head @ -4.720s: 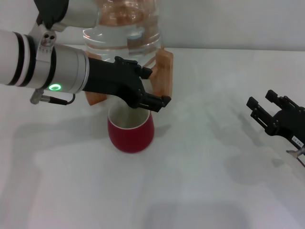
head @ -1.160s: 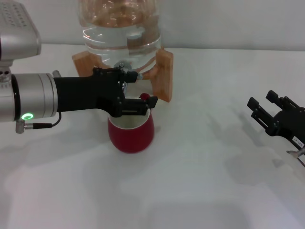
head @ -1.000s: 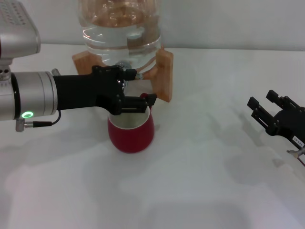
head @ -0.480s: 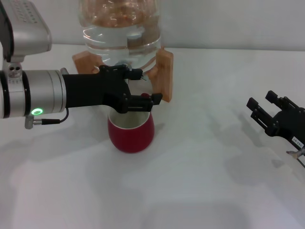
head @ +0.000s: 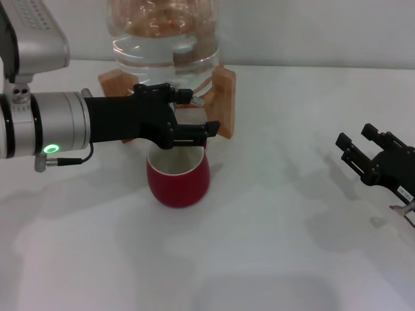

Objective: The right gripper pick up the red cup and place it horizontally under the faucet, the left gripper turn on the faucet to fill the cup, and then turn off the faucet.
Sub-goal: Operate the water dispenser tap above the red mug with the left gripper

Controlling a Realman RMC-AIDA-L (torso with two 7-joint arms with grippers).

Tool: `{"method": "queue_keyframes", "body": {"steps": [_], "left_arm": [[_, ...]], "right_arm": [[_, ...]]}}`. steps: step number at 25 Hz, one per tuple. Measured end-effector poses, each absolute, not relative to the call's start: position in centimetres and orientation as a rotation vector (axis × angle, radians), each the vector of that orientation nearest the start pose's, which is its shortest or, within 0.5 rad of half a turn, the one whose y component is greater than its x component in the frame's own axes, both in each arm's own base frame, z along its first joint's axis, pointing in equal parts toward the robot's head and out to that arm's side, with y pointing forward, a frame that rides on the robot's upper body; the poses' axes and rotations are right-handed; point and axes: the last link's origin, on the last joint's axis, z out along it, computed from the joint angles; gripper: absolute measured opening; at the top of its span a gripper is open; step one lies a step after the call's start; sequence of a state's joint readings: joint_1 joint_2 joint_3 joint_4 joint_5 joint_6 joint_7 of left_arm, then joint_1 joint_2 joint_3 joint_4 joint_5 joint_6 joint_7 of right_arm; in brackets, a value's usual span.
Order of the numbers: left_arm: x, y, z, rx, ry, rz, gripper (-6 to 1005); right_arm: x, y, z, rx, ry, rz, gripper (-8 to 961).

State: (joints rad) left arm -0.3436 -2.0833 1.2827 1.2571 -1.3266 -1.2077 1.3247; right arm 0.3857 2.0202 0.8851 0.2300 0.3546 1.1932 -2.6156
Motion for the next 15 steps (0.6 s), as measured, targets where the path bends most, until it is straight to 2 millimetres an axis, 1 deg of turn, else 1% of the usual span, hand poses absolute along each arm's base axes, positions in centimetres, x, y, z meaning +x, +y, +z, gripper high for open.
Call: {"method": "queue_keyframes", "body": {"steps": [10, 15], "left_arm": [[-18.81, 35.09, 0.94, -2.615, -0.474, -0.526, 857], [-18.52, 35.13, 0.92, -2.620, -0.443, -0.524, 857]], "right_arm": [[30.60, 30.99, -4.16, -1.972, 0.649, 0.913, 605], [30.61, 31.01, -4.15, -1.970, 0.651, 0.913, 604]]}}
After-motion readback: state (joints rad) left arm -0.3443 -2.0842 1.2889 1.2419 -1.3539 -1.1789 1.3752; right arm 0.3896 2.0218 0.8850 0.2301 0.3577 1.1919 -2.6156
